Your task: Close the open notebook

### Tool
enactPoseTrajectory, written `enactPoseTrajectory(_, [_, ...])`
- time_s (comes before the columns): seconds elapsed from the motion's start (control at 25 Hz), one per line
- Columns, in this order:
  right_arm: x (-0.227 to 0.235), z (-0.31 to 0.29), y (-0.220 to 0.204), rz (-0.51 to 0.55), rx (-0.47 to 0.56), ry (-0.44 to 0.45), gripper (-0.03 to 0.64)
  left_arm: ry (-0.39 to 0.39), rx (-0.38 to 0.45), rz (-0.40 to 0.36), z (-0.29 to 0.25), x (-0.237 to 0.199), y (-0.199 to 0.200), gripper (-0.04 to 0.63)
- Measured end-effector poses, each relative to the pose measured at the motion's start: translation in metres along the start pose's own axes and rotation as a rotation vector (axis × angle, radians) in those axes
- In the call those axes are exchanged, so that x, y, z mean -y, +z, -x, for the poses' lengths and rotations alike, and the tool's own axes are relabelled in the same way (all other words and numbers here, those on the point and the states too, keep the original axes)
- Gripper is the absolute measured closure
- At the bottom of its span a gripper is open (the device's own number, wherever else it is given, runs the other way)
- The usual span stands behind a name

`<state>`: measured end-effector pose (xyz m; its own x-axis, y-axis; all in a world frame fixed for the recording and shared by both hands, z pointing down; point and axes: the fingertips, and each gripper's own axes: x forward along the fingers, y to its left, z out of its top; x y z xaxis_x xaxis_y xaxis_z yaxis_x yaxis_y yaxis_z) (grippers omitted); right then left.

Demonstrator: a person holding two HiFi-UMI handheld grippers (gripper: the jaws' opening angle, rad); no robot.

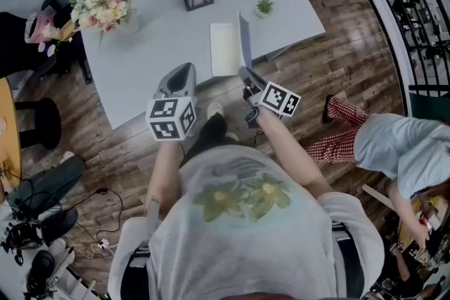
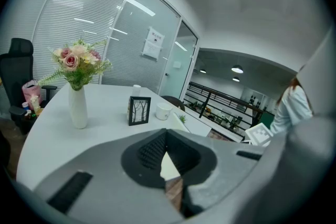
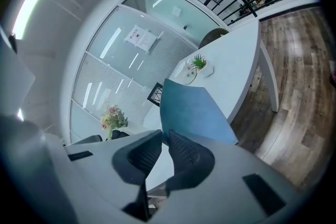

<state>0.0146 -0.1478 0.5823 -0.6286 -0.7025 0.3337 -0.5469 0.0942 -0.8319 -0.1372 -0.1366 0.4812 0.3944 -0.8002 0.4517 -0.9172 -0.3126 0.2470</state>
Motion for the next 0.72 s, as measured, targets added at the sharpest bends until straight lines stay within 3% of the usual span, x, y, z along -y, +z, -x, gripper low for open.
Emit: enactPoseTrajectory(0.72, [-0.001,-0.015,-0.016,0.031,-0.061,-0.032,0.565,-0.029,-0.016,-0.012,-0.019,-0.008,0.005,0.594])
